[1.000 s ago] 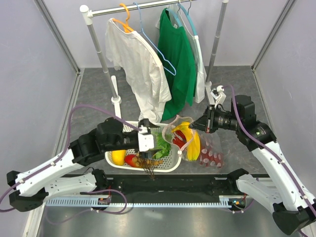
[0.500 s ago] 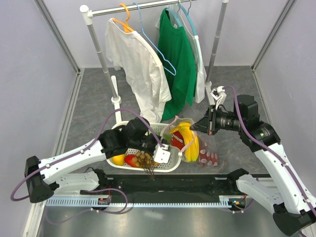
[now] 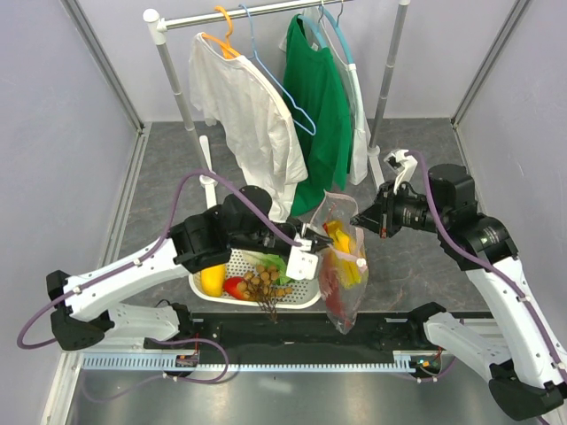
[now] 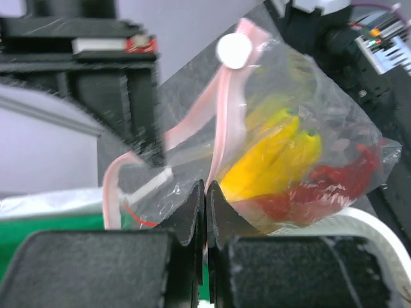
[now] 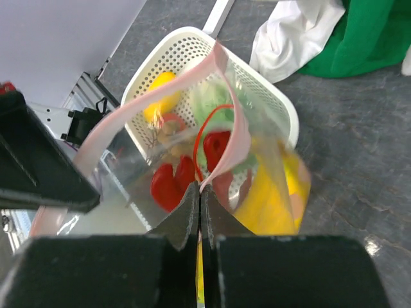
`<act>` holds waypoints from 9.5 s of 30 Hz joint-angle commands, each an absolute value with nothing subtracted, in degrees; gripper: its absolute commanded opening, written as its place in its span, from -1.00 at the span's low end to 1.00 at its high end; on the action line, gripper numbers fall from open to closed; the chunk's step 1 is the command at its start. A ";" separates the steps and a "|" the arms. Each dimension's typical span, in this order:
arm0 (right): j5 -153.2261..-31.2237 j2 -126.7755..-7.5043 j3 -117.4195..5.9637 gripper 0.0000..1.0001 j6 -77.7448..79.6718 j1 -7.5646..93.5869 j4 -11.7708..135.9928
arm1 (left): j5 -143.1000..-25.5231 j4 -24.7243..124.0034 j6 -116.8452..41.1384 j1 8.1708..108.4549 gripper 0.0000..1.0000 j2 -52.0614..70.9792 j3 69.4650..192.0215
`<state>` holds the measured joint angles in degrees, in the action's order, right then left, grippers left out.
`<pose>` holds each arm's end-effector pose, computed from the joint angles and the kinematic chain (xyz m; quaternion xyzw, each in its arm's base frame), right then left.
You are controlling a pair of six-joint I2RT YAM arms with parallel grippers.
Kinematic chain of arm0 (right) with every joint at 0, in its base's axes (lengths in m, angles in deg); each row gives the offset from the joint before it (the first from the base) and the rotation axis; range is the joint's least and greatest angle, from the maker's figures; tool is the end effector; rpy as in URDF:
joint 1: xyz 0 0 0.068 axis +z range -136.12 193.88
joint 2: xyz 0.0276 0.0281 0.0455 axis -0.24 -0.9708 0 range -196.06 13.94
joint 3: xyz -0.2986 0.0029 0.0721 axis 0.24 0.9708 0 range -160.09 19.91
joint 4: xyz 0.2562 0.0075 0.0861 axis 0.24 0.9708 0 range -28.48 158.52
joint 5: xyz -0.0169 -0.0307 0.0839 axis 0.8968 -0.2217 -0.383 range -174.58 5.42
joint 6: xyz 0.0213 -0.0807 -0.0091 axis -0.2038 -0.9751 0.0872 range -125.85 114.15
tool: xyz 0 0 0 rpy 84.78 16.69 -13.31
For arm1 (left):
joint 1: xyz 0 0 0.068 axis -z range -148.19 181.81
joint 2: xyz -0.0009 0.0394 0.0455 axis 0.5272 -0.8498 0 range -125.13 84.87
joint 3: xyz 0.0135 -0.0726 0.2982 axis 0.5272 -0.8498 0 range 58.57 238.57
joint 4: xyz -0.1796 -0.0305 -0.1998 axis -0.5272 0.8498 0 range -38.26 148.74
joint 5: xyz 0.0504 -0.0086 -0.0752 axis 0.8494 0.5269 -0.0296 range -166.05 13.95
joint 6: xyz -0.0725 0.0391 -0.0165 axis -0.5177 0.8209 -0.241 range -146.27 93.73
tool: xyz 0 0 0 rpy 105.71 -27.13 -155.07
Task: Place the food in the zip-top bag and seal the zipper
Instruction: Place the fake fruit in the zipper food storage bag, then pick up the fake fruit from the bin, then place the fake fruit in the zipper food storage bag, then pick up the fake fruit from the bin, then place the fake fruit in the zipper food storage bag, then pick up the fake fruit from the bin.
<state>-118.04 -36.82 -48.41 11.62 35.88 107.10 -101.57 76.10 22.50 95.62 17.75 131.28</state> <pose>0.1469 0.1030 0.4157 -0.1804 0.8145 0.3987 0.3808 0.0970 -0.2688 0.4287 0.7310 0.3330 -0.2523 0.5396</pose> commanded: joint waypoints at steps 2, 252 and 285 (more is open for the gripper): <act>-114.91 -36.60 -54.53 -1.00 6.55 35.86 108.79 | -99.62 73.63 26.63 99.49 -0.96 18.24 130.56; -120.45 -31.50 -51.81 -1.00 5.66 35.86 113.28 | -111.39 81.45 -3.60 94.74 -0.19 1.36 142.51; -116.58 -30.62 -50.58 -1.00 2.76 35.86 115.48 | -87.94 124.08 26.55 64.95 0.95 15.61 119.84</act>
